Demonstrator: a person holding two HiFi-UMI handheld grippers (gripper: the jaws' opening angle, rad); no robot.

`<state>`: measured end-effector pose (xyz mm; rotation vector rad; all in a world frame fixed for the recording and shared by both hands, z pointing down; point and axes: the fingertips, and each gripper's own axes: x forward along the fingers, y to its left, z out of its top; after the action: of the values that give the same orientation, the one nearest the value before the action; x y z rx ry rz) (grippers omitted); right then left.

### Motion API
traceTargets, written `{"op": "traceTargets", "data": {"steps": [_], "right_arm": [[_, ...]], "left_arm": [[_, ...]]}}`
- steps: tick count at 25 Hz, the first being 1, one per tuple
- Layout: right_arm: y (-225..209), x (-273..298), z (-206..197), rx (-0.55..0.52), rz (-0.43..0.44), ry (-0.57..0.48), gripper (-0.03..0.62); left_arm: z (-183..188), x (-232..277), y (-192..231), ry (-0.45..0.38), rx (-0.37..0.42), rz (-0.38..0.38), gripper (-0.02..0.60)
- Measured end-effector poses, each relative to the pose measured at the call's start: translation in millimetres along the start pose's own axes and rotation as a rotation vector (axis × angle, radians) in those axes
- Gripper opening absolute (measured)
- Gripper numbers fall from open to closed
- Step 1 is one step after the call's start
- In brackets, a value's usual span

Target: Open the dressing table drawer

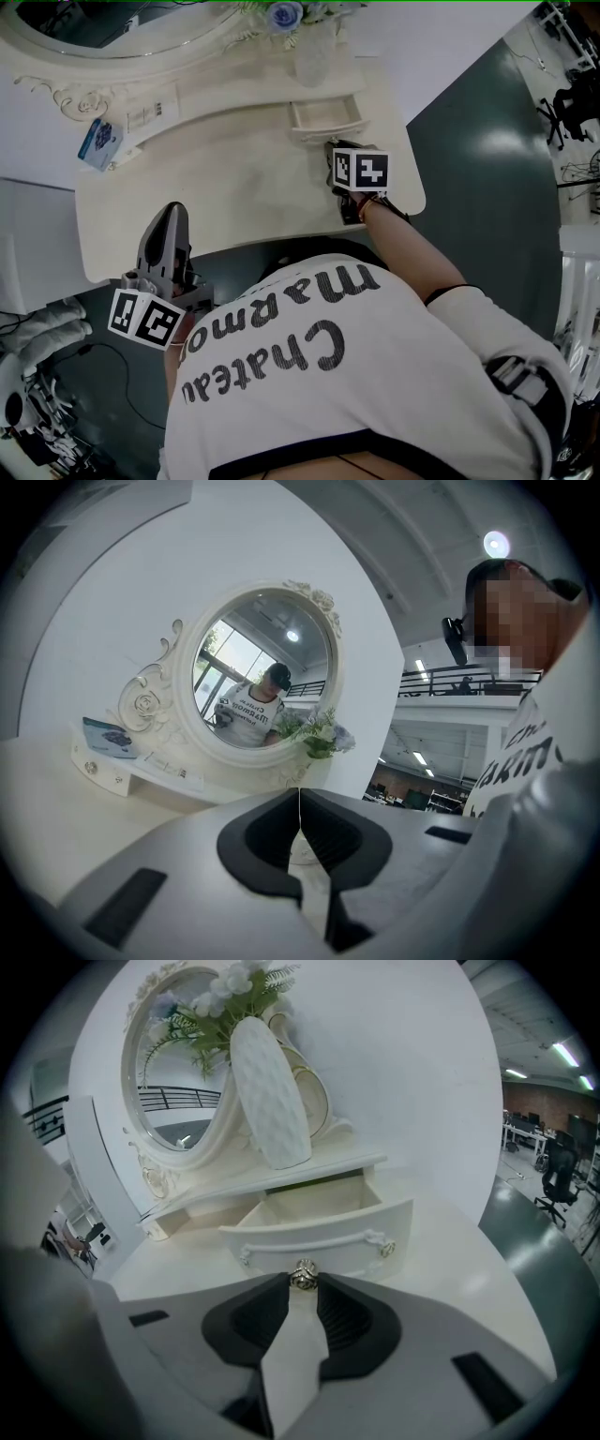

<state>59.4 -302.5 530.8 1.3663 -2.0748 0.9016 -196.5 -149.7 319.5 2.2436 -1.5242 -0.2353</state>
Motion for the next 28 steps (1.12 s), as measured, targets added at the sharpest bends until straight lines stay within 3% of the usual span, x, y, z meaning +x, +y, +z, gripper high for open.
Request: {"op": "traceTargets", "data": {"steps": [19, 28], "right_arm": [[-2, 0, 3, 0.084, -0.049, -0.074, 0.106], [-1, 3, 2, 0.099, -0.014, -0.092, 0.106]], "left_arm": [[13, -55, 34, -0.035, 0.034, 0.04, 0.023], [2, -51, 30, -0.003, 0.038, 0.03, 0.023]]}}
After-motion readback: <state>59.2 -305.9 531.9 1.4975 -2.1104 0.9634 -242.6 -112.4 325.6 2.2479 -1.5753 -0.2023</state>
